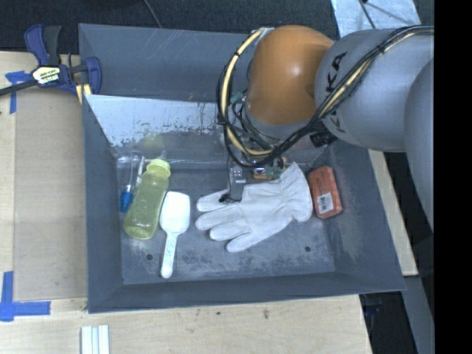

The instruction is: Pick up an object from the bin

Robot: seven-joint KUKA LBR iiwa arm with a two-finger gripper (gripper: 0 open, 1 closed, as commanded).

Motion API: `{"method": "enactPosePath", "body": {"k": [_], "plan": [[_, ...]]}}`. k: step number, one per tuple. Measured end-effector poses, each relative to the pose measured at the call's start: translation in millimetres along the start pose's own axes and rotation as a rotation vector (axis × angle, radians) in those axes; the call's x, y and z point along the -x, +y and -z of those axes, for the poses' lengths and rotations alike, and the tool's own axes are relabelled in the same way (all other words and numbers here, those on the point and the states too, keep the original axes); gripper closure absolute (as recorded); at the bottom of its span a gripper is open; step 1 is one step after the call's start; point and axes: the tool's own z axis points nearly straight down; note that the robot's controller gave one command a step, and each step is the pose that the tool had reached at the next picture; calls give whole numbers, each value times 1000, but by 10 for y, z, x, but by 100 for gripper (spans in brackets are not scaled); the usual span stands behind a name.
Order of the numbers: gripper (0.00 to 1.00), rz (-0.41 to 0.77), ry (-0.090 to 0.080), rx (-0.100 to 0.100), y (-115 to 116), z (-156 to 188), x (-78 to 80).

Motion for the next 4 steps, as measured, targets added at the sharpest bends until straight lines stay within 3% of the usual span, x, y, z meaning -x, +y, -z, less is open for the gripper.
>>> {"method": "enactPosePath", "body": {"k": [1, 2, 3, 4], "plan": [[0, -2, -8, 1, -4, 52, 15], [0, 124, -15, 0, -10, -241, 35], [0, 240, -5, -1, -22, -806, 22], [0, 406, -8, -1, -67, -385, 92]]}}
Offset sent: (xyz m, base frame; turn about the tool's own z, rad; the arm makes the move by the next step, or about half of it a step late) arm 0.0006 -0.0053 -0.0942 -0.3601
